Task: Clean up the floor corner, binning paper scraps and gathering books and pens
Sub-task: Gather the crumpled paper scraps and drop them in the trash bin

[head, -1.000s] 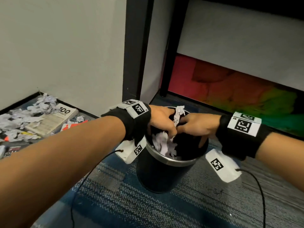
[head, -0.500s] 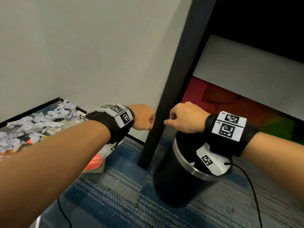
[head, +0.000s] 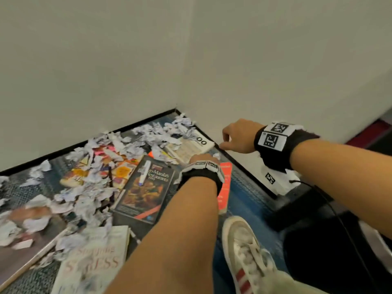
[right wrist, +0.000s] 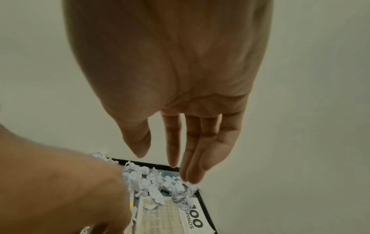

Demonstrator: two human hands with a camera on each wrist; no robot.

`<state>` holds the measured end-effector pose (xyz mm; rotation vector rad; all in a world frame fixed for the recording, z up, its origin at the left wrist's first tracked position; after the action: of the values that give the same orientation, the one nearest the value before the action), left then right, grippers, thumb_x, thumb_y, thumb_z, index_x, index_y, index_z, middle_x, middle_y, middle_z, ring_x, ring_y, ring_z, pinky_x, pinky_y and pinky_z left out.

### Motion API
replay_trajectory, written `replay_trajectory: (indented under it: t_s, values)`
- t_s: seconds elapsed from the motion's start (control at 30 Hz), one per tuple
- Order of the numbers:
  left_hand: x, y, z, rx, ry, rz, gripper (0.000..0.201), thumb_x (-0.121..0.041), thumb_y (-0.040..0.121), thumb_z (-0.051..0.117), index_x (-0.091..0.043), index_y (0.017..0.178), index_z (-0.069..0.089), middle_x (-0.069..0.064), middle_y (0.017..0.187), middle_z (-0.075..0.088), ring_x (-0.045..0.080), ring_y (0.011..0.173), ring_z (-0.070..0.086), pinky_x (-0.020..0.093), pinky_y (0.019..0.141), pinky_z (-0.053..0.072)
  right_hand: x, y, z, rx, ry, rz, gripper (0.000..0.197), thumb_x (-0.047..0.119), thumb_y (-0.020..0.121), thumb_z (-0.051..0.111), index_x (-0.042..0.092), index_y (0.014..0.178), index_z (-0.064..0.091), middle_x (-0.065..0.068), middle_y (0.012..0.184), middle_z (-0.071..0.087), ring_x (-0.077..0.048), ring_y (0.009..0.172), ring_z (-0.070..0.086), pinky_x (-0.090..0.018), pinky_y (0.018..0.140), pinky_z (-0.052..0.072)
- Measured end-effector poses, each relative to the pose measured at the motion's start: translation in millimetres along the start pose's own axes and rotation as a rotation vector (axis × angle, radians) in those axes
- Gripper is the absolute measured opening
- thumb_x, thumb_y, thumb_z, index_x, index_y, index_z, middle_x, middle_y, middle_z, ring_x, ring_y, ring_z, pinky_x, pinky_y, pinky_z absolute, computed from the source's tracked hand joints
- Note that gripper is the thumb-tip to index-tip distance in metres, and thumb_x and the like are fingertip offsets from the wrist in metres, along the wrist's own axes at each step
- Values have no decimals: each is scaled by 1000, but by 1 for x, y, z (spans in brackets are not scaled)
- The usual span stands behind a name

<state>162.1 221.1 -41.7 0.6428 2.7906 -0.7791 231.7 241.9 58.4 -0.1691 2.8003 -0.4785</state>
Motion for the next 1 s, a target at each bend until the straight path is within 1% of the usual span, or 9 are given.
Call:
replay_trajectory:
  t_s: [0.1,0.2,0.4,0.53,0.63,0.73,0.87,0.93,1.0]
  values:
    - [38,25,-13,-189,48,20,23,-16,97,46,-12,113,62,9,120,62,28,109,60,34,78,44,9,42,14,22,-13,-26,35,43,93,51,13,106,63,-11,103,67,-29,93,62,-30,70,45]
    - [83,44,15,-148,69,-31,26,-12,95,49,-10,119,57,13,120,58,31,106,60,36,78,46,10,85,48,102,-42,-35,35,41,92,51,12,107,61,-11,103,66,-29,91,63,-32,69,47]
    - [130,91,60,-53,-80,-24,81,-4,86,64,-18,149,14,24,145,22,42,102,59,44,83,53,-20,161,143,132,166,80,60,50,90,54,10,133,40,-19,119,57,-36,101,60,-36,76,47]
    - [117,122,80,83,-65,117,106,-5,86,68,-31,151,-11,23,151,9,37,89,62,38,72,53,-35,192,208,158,474,225,79,65,86,46,22,148,21,-22,135,44,-42,116,53,-45,95,46]
    - [116,140,85,90,43,145,88,1,89,58,-28,152,5,25,151,7,34,89,63,41,74,55,-39,212,230,156,606,261,71,63,87,45,23,144,28,-18,139,35,-40,120,48,-43,101,41]
    - [121,145,86,112,50,146,67,6,91,49,-20,147,24,28,151,8,36,90,63,43,80,54,-46,231,243,207,653,261,62,62,88,46,18,131,43,-17,135,41,-34,112,48,-35,91,41]
    - [123,154,90,93,15,121,77,5,91,53,-28,149,14,23,149,9,33,74,61,43,66,55,-59,244,246,114,700,190,13,33,91,56,20,93,55,-20,112,58,-28,91,53,-30,77,41]
    - [121,159,87,91,9,141,90,9,90,50,-32,152,-1,23,148,10,32,69,59,39,58,52,-64,245,244,53,739,161,9,25,92,57,17,93,56,-18,108,61,-30,93,58,-32,78,44]
    - [117,161,81,89,21,153,92,12,88,49,-33,152,0,22,145,14,32,68,56,40,60,51,-68,244,241,8,808,187,19,21,91,60,9,105,57,-18,110,63,-31,96,60,-33,81,45]
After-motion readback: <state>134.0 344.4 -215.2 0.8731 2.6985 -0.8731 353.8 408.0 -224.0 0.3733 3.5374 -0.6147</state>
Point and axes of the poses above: each hand's wrist, its own y-axis towards the middle knuckle, its own z-axis out of the palm, x = y × z, the point moved 5 cm from there along y, towards the middle knuckle
